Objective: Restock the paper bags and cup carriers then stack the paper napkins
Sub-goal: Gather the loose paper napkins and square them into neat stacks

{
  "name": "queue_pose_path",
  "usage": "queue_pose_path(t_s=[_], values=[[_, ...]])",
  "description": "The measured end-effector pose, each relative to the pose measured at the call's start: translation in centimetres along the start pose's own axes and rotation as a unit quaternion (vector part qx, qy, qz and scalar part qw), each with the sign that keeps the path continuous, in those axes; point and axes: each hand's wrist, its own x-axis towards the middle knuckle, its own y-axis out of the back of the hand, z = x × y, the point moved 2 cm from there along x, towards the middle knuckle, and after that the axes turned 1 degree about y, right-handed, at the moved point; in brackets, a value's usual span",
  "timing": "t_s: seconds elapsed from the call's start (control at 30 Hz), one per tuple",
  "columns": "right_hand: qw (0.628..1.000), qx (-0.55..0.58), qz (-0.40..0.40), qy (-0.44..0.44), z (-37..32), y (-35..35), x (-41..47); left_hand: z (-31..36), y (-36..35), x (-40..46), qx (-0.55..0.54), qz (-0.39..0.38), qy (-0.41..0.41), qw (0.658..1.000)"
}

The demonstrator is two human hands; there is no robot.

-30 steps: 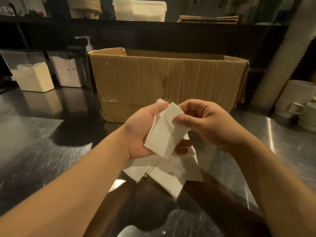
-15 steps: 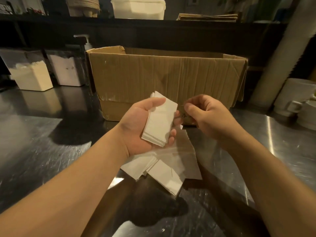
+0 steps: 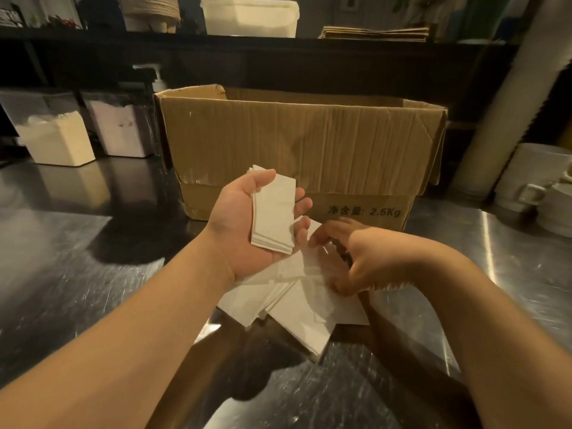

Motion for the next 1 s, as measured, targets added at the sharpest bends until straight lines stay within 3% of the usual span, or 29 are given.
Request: queue_pose_path(t_s=[0.23, 0.4, 0.6, 0.67, 0.83, 1.0], values=[[0.987, -0.050, 0.149, 0.017, -0.6, 0.7, 0.8, 0.0, 0.3, 0.1, 0.008, 0.017, -0.005, 1.000], [0.947, 0.190, 0.240, 0.100, 0.3, 1.4, 0.0, -0.1, 0.2, 0.3, 0.009, 0.025, -0.006, 1.000], [0.868, 0.429, 0.158, 0.195, -0.5, 2.2, -1.5, -0.1, 0.1, 0.6, 0.043, -0.024, 0.012, 0.999], [0.849, 0.463, 0.148, 0.208, -0.8, 2.3, -1.8, -0.3, -0.3, 0.4, 0.068, -0.068, 0.030, 0.995], [0.869, 0.417, 0.193, 0.185, -1.2, 1.8, -1.4, -1.6, -0.4, 0.4, 0.107, -0.146, 0.078, 0.980], [0.874, 0.412, 0.204, 0.160, -1.2, 1.4, -1.1, -2.1, -0.8, 0.0, 0.123, -0.150, 0.090, 0.977]])
